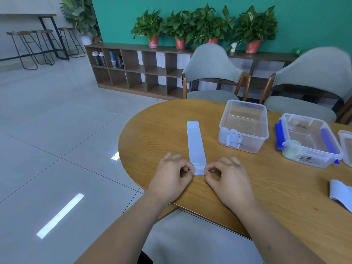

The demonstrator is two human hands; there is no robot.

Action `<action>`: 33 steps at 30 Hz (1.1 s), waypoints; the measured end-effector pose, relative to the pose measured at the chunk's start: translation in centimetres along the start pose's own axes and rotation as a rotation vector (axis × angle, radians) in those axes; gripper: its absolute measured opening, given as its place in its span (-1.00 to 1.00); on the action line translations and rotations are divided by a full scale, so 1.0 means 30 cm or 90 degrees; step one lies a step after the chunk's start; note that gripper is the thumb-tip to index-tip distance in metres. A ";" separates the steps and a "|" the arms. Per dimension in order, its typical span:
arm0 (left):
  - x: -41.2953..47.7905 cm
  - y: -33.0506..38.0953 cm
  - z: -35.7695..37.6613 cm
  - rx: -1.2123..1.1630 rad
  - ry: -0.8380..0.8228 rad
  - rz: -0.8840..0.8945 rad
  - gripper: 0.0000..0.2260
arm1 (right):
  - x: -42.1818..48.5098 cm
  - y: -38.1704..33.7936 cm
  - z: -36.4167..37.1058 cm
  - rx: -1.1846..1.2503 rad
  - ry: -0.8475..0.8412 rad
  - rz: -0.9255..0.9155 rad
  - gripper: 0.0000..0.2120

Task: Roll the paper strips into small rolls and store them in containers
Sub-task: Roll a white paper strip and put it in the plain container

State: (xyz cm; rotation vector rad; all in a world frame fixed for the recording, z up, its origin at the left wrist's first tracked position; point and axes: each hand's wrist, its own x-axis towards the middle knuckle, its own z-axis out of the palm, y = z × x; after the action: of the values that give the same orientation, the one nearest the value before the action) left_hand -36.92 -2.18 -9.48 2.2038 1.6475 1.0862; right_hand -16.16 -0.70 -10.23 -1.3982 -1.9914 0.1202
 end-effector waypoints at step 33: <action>0.004 -0.002 0.013 0.058 0.027 -0.029 -0.93 | 0.008 0.015 0.017 -0.002 -0.013 0.031 -0.93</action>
State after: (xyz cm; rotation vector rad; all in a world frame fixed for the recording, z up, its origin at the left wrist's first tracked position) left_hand -36.70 -1.95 -9.72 2.1995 1.7903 1.0747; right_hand -16.15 -0.15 -10.70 -1.4531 -1.9759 0.1543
